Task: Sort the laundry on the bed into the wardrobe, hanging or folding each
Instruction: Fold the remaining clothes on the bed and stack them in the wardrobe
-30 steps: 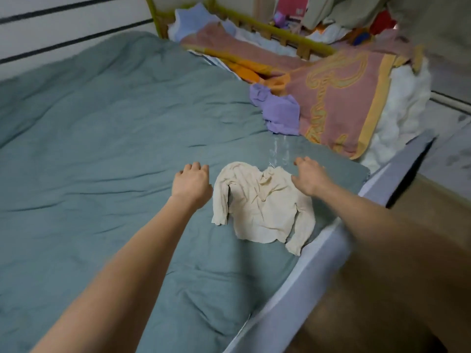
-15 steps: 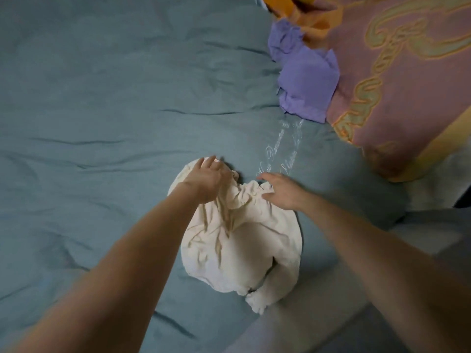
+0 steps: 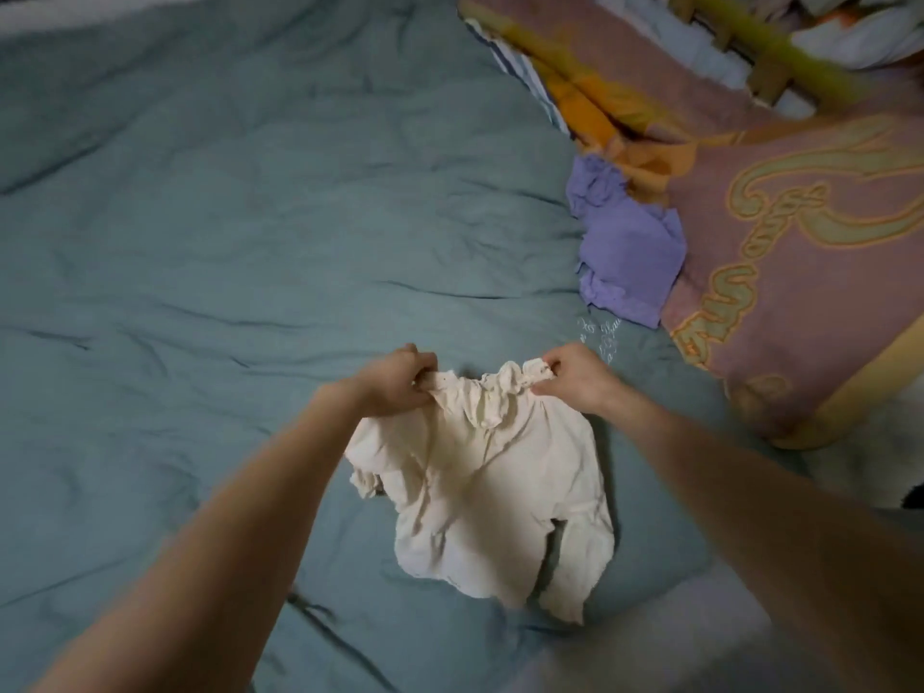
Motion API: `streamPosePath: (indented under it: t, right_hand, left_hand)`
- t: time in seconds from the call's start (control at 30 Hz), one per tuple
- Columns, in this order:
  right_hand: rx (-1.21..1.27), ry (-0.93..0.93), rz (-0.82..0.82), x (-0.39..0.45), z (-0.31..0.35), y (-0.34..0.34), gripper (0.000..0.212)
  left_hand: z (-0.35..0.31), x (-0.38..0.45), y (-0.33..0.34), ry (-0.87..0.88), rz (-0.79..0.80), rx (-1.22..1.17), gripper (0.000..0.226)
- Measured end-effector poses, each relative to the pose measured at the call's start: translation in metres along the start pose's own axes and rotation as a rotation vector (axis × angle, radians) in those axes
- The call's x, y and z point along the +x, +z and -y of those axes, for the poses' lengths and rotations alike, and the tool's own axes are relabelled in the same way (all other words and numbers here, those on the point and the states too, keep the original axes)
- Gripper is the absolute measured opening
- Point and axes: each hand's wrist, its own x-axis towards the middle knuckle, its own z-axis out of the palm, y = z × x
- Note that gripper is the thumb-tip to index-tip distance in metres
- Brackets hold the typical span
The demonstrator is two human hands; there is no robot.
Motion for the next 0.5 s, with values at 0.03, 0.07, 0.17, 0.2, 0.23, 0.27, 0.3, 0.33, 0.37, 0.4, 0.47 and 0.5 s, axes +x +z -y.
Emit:
streamPosePath:
  t: [0.03,0.07,0.17,0.2,0.23,0.27,0.3,0.33,0.37,0.4,0.47,0.5]
  right_hand:
    - [-0.021,-0.029,-0.021,-0.003,0.017,-0.005,0.018]
    - [-0.017,-0.063,-0.05,-0.005,0.033,-0.01,0.024]
    - [-0.009,-0.211,-0.14,-0.014,0.086,-0.022,0.017]
    - [-0.023,-0.234,-0.161,-0.016,0.101,-0.027,0.022]
    - [-0.04,-0.259,-0.178,-0.02,0.118,-0.033,0.024]
    - [-0.058,-0.292,-0.194,-0.025,0.133,-0.038,0.025]
    - [-0.072,-0.347,-0.206,-0.03,0.15,-0.045,0.022]
    - [-0.07,-0.415,-0.224,-0.036,0.167,-0.052,0.017]
    - [-0.059,-0.484,-0.281,-0.042,0.183,-0.057,0.012]
    - [-0.048,-0.544,-0.387,-0.05,0.196,-0.059,0.009]
    - [-0.091,-0.595,-0.531,-0.064,0.212,-0.057,0.014]
    - [-0.222,-0.61,-0.415,-0.073,0.214,-0.054,0.022]
  left_hand:
    - [0.002,-0.013,-0.011,-0.029,-0.03,-0.037,0.02]
    - [0.006,-0.027,-0.023,-0.064,-0.05,-0.076,0.031]
    - [0.013,-0.076,-0.059,-0.092,-0.168,-0.135,0.052]
    - [0.017,-0.09,-0.071,-0.106,-0.21,-0.14,0.06]
    - [0.022,-0.105,-0.085,-0.136,-0.258,-0.136,0.068]
    - [0.027,-0.121,-0.1,-0.165,-0.295,-0.112,0.072]
    - [0.033,-0.136,-0.116,-0.177,-0.327,-0.082,0.066]
    - [0.039,-0.152,-0.131,-0.168,-0.36,-0.05,0.056]
    - [0.044,-0.168,-0.144,-0.146,-0.426,-0.035,0.051]
    - [0.051,-0.183,-0.152,-0.126,-0.534,-0.032,0.051]
    - [0.066,-0.209,-0.154,-0.083,-0.706,-0.098,0.046]
    - [0.071,-0.221,-0.147,-0.067,-0.637,-0.115,0.044]
